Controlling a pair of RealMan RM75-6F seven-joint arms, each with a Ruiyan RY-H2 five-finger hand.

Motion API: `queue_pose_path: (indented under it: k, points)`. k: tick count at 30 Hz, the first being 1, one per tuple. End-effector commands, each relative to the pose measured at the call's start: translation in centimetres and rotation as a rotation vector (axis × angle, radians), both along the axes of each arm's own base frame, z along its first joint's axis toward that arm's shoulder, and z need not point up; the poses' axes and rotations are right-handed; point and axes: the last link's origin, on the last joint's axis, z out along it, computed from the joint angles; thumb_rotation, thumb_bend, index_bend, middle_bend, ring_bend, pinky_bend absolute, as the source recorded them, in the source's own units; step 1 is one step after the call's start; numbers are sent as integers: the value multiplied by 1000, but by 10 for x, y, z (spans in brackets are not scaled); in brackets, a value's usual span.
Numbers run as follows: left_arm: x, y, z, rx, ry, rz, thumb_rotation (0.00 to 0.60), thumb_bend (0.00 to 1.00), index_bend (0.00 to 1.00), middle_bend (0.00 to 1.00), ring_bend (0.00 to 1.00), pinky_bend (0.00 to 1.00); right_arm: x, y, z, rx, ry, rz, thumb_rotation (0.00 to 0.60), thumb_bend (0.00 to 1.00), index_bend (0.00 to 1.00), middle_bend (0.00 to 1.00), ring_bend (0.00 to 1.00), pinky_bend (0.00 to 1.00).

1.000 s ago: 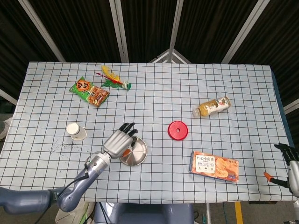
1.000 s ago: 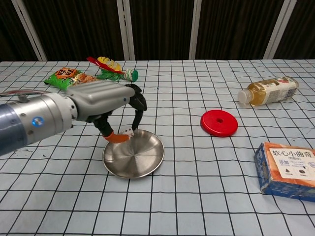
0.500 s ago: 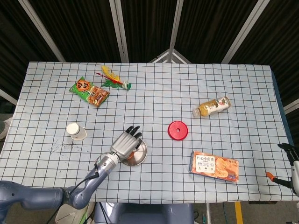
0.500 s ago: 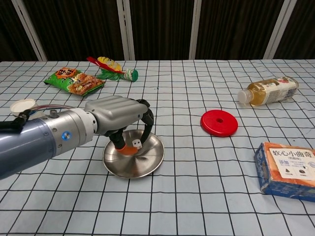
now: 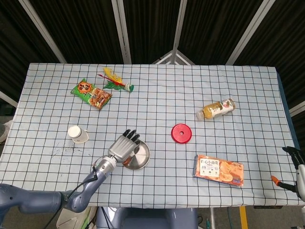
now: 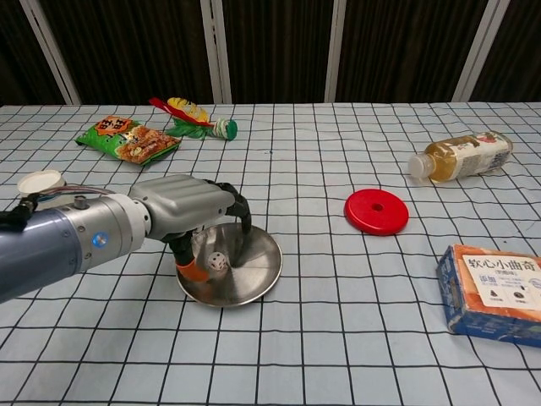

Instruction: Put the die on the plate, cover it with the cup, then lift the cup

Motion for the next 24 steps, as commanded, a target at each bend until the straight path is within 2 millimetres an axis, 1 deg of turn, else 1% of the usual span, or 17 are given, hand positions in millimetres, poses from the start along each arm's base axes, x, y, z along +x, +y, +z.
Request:
queue_pose_path:
  k: [1,2,5,6,7,9,10,11,13,15,16,18,21,24]
  points:
    - [7,-1,5,-5,-36,-6,600,161,0,0,0,41,0,0,0,-1,1,1,600,97,213,189,151,0]
    - [10,-1,7,0,-53,-14,600,161,0,0,0,41,0,0,0,-2,1,0,600,96,213,189,151,0]
    - [18,-4,25,25,-138,-27,600,162,0,0,0,43,0,0,0,-1,-2,0,600,96,213,189,151,0]
    - [21,-6,34,41,-167,-35,600,166,0,0,0,45,0,0,0,-1,-3,0,600,96,213,189,151,0]
    - [23,-8,47,74,-201,-54,600,170,0,0,0,51,0,0,0,0,-3,0,600,96,213,189,151,0]
    - [16,-16,72,147,-249,-76,600,179,0,0,0,68,1,1,0,1,-5,1,600,96,213,189,151,0]
    - [10,-21,83,178,-272,-78,600,180,2,0,0,73,1,1,0,0,-7,1,600,96,213,189,151,0]
    - [-5,-31,101,230,-302,-58,600,179,20,1,0,75,3,2,0,-3,-13,3,600,96,213,189,151,0]
    - [-33,-45,123,272,-320,8,600,179,75,26,0,75,5,2,0,-6,-14,12,600,96,213,189,151,0]
    - [-57,-56,141,307,-338,62,600,179,109,57,0,75,8,3,0,-5,-15,18,600,96,213,189,151,0]
    - [-73,-61,152,329,-331,90,600,179,120,72,0,75,10,4,-1,-1,-13,23,600,96,213,189,151,0]
    - [-93,-62,164,358,-300,120,600,179,126,74,0,75,12,5,-2,3,-7,29,600,96,213,189,151,0]
    - [-114,-56,183,396,-252,162,600,178,120,66,0,75,15,5,-4,8,-3,34,600,97,213,189,151,0]
    - [-121,-47,193,413,-232,169,600,178,124,52,0,76,14,4,-5,14,2,29,600,96,213,189,151,0]
